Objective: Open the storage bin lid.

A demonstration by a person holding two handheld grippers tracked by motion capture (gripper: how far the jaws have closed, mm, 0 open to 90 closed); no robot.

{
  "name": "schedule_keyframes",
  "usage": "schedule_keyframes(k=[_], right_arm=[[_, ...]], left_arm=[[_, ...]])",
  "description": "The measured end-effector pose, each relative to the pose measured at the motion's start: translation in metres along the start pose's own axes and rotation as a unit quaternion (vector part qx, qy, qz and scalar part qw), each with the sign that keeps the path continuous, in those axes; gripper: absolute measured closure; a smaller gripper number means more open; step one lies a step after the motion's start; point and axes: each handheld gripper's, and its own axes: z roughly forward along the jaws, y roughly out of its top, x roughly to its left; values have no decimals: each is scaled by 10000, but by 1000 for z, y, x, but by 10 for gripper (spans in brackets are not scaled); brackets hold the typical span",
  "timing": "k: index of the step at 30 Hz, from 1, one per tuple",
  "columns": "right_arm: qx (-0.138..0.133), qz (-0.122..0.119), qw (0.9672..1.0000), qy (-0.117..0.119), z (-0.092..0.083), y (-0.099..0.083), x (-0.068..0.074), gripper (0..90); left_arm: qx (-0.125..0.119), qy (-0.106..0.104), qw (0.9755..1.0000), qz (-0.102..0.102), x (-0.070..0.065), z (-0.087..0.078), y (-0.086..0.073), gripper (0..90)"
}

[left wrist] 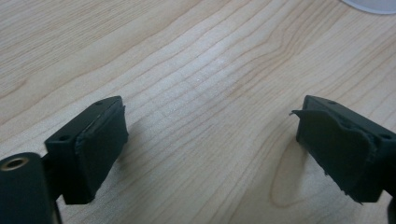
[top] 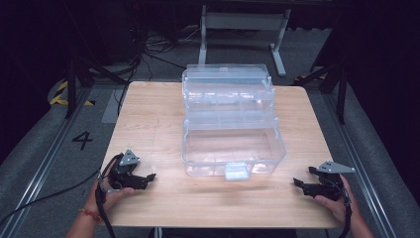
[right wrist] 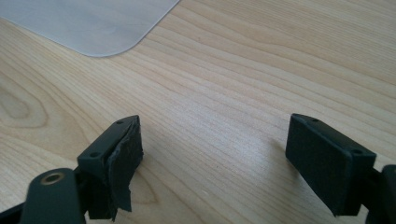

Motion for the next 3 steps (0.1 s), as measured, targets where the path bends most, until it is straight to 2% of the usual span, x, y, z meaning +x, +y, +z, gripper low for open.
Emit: schedule_keyframes(k=[3], right_arm=[[2, -6, 10000, 1, 0, 0, 0, 190]], left_arm=[[14, -30, 10000, -75, -1, 0, 0, 79]])
